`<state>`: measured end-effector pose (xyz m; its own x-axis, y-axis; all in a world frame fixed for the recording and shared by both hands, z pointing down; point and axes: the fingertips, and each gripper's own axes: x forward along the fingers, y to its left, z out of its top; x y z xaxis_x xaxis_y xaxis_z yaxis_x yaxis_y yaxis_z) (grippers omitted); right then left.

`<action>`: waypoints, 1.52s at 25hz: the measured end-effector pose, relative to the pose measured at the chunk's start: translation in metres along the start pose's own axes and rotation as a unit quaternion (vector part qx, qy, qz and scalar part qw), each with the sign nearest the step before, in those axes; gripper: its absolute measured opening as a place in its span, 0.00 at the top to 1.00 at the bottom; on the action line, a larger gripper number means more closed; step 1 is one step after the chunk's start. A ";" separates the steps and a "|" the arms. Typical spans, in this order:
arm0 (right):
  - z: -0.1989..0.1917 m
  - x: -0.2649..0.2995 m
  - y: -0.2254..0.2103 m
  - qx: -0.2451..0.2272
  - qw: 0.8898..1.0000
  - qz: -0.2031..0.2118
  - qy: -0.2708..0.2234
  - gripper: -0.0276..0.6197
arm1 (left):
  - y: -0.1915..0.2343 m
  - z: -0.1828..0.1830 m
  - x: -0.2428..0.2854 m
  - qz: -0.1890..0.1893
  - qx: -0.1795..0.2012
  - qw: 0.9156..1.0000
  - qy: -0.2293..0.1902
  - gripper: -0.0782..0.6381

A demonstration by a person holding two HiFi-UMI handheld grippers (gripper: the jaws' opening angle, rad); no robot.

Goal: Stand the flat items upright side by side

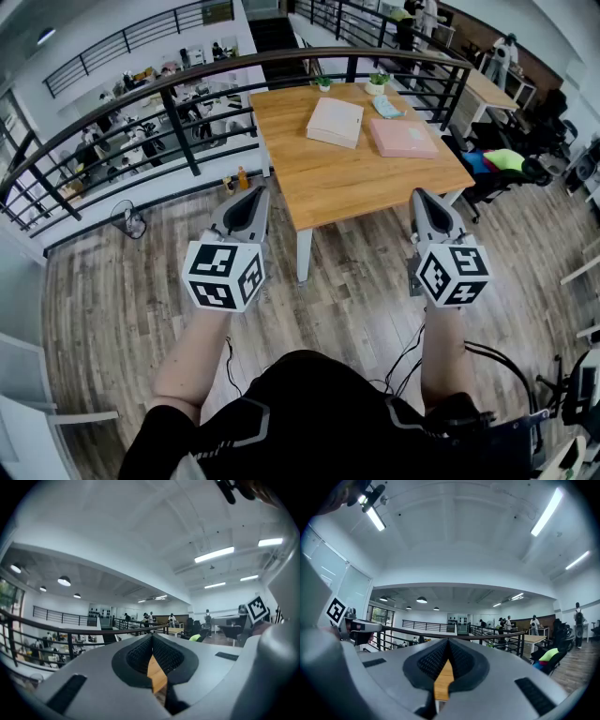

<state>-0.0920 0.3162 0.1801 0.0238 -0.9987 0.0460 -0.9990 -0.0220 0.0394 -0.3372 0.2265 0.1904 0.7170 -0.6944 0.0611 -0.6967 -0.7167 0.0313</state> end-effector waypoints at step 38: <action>0.000 -0.005 -0.027 0.032 0.999 0.020 -0.035 0.72 | -0.033 -0.014 0.022 -0.029 0.016 0.999 0.011 0.84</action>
<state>-0.0647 0.3221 0.1790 -0.0165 -0.9996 -0.0237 -0.9995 0.0171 -0.0253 -0.2984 0.2359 0.2048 0.7550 -0.6506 0.0816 -0.6529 -0.7574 0.0032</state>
